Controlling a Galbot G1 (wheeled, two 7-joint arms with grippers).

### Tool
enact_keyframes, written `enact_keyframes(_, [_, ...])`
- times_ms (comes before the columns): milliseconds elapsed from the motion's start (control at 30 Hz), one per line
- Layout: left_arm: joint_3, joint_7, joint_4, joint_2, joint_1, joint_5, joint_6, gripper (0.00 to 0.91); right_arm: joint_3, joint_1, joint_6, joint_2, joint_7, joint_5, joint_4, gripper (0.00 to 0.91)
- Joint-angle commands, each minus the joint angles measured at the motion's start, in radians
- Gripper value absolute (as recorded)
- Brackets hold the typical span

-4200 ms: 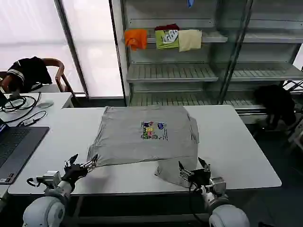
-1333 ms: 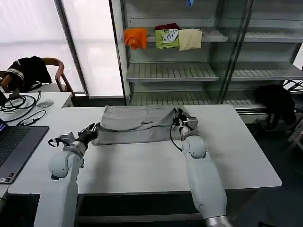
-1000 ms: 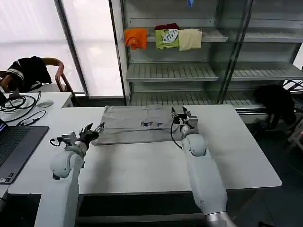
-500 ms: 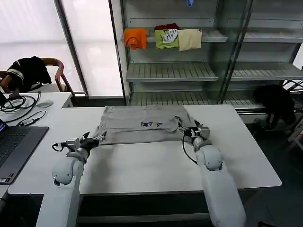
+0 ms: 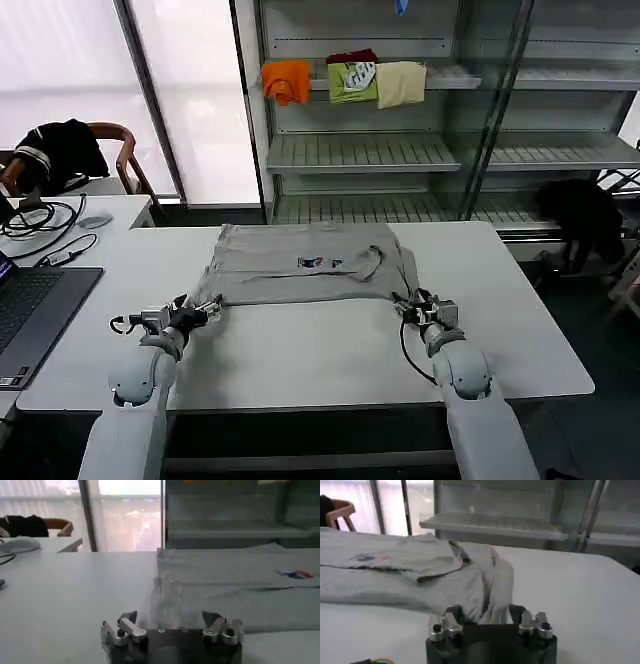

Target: Fold and organize the clothes.

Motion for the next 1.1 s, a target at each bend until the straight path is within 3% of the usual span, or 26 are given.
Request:
enact_keyframes(33, [-0.002, 0.014, -0.016, 0.001, 0.015, 0.002, 0.002, 0.0, 0.006, -0.033, -0.022, 0.0, -0.004, 0.038, 0.034, 0.0])
enact_keyframes(500, [-0.007, 0.012, -0.018, 0.001, 0.013, -0.047, 0.002, 0.0, 0.011, -0.033, -0.022, 0.003, 0.01, 0.088, 0.063, 0.0])
enact_keyframes(633, [-0.013, -0.001, -0.06, -0.001, 0.035, -0.082, 0.002, 0.0, 0.013, -0.071, -0.024, -0.009, 0.04, 0.133, 0.127, 0.0])
enact_keyframes(900, [-0.071, -0.037, -0.329, 0.021, 0.26, -0.173, 0.003, 0.0, -0.006, -0.334, -0.027, -0.09, 0.112, 0.181, 0.423, 0.0])
enact_keyframes(1100, [-0.155, -0.101, -0.491, 0.037, 0.519, -0.305, -0.011, 0.0, -0.002, -0.541, -0.026, -0.076, 0.132, 0.16, 0.551, 0.0])
